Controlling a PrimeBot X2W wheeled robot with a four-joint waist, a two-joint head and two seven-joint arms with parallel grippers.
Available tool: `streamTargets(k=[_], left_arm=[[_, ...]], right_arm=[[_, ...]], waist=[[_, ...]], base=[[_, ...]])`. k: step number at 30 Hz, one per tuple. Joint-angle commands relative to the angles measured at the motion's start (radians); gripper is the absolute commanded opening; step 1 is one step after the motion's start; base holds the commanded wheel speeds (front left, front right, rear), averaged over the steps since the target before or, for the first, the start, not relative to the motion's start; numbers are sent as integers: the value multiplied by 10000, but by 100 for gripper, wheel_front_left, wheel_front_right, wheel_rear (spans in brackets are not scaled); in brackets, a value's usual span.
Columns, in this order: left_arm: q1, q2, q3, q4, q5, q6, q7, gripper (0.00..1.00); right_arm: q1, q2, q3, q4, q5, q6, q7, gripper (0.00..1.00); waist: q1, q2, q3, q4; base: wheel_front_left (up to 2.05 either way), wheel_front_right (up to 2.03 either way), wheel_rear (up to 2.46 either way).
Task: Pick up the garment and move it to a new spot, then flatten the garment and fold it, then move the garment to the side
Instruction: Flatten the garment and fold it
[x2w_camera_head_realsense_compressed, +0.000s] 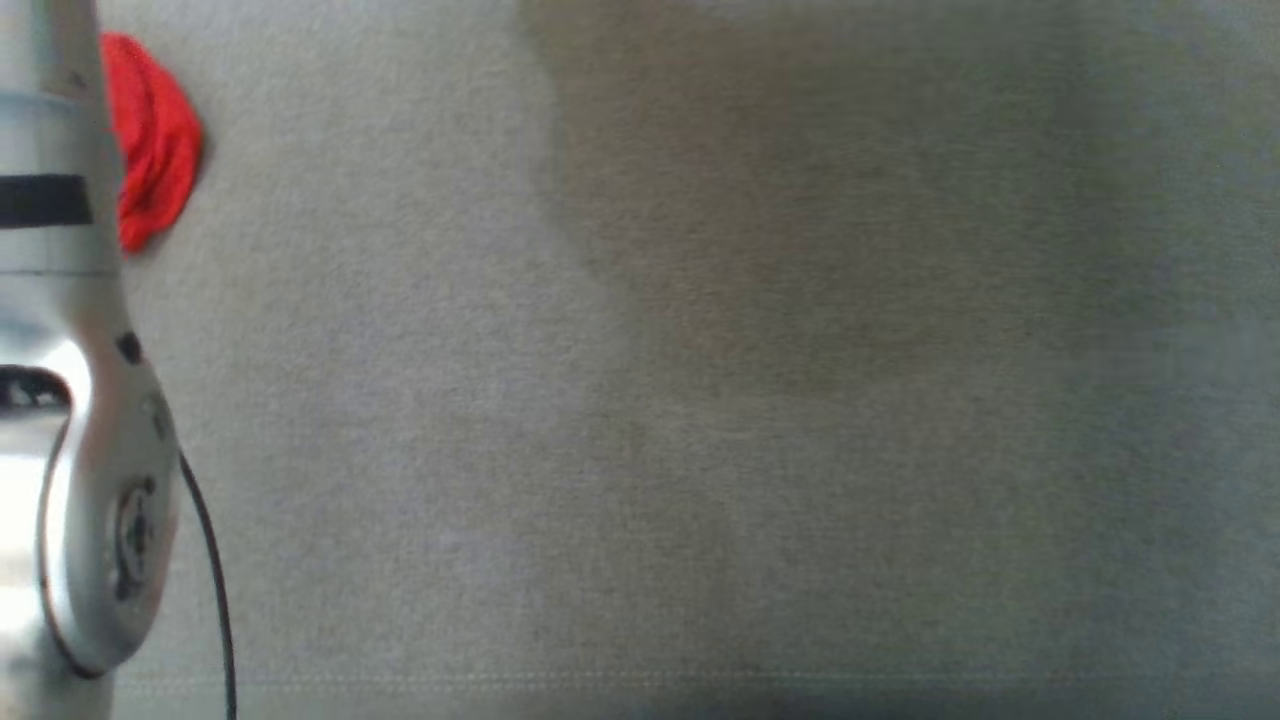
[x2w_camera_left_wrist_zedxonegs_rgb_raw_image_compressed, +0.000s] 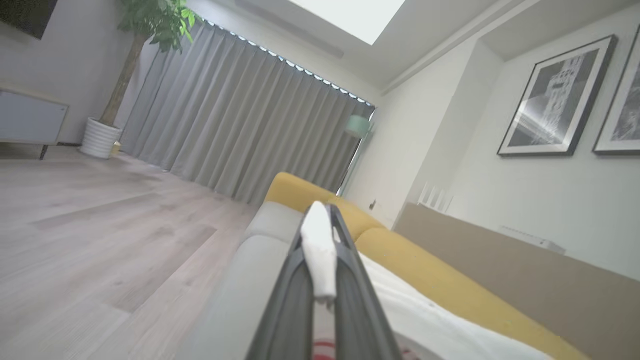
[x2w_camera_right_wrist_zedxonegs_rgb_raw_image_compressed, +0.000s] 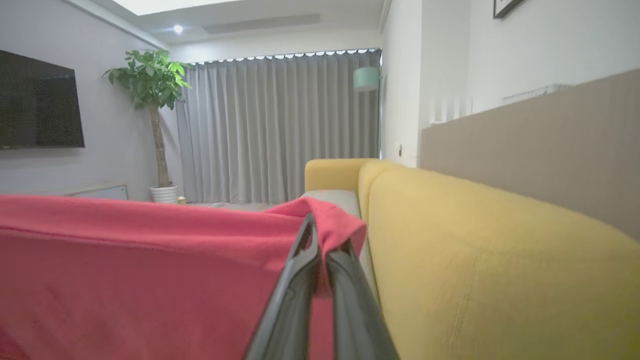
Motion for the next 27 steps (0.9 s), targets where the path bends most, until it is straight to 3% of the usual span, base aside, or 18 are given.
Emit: streamTargets(k=[1,6,15,22,27], left_arm=[[-327,397,40,-168,66,-59,-79,0],[329,204,-500,872,277,-769,-270,0],[2993,371,-1372,1927,708,-1411,-478,0],[5641,1110,-2426,2091,1050,-1595,-451,0],[7689,1768,-3795,1359,954,-1612,125,0]], right_arm=[[-137,141,30,-69,34,39,-115,0],[461,284,404,1267,240,39,-771,0],[2783,365,2145,2519,1126,39,-857,0],[4841,-331,4209,2308,2097,39,-69,0],[6123,-1302,5665,1844,2938,39,634,0]], waist=[[-1,0,160,180],[-1,0,312,383],[-1,0,-542,473],[-1,0,-1690,448],[-1,0,-2575,481]], base=[[0,0,0],[0,0,0],[0,0,0],[0,0,0],[0,0,0]])
